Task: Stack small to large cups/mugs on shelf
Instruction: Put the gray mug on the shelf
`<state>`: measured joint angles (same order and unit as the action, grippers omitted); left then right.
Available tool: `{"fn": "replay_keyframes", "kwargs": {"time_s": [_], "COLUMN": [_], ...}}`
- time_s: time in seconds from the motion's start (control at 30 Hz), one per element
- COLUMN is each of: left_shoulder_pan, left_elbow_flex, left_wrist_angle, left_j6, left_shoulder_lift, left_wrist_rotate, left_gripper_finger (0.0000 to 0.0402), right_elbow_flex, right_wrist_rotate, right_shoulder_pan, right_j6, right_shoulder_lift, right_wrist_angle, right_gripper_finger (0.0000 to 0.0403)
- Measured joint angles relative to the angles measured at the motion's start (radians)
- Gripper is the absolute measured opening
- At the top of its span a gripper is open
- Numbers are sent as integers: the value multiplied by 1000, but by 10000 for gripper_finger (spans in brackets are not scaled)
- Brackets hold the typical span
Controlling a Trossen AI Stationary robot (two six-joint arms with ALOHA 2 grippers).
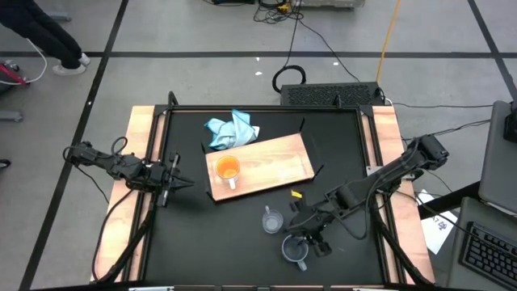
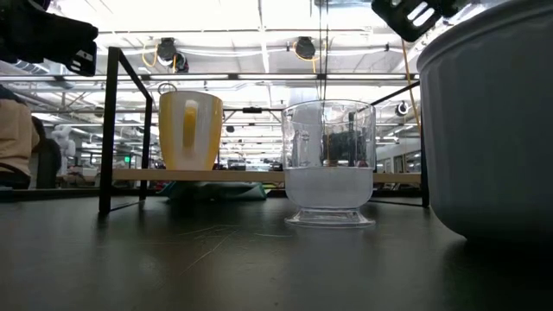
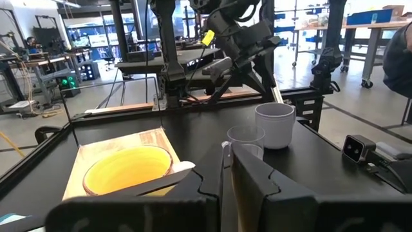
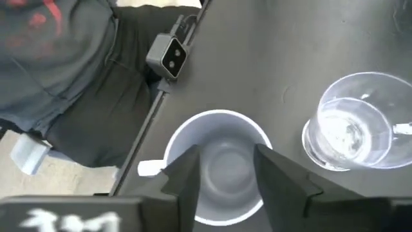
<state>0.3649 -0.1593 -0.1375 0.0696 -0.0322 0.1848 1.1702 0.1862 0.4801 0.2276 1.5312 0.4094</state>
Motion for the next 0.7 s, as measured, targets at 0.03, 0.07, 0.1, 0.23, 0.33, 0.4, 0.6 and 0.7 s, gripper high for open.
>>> {"fn": "replay_keyframes", "kwargs": {"time_s": [0.03,0.07,0.1,0.23,0.33,0.4,0.6,0.7], "left_shoulder_pan": [0,0,0,0,0,0,0,0], "left_elbow_flex": [0,0,0,0,0,0,0,0], "left_wrist_angle": [0,-1,0,-1,-2,-2,-3,-3], "left_j6": [0,0,0,0,0,0,0,0], "left_shoulder_lift": [0,0,0,0,0,0,0,0], "left_wrist_rotate": [0,0,0,0,0,0,0,0], "left_gripper_finger": [33,33,33,33,33,33,33,33], "right_elbow_flex": [0,-1,-1,0,-1,-1,-1,-1], "right_wrist_rotate": [0,0,-1,-8,-12,-18,-20,-20], "right_shoulder_pan": [0,0,0,-4,-12,-19,-27,-28], "right_j6": [0,0,0,-9,-14,-22,-26,-31], "right_shoulder_lift": [5,11,18,51,80,93,139,156], "right_wrist_angle": [7,14,13,12,17,18,13,15], "right_gripper_finger": [149,155,160,169,168,168,169,169]}}
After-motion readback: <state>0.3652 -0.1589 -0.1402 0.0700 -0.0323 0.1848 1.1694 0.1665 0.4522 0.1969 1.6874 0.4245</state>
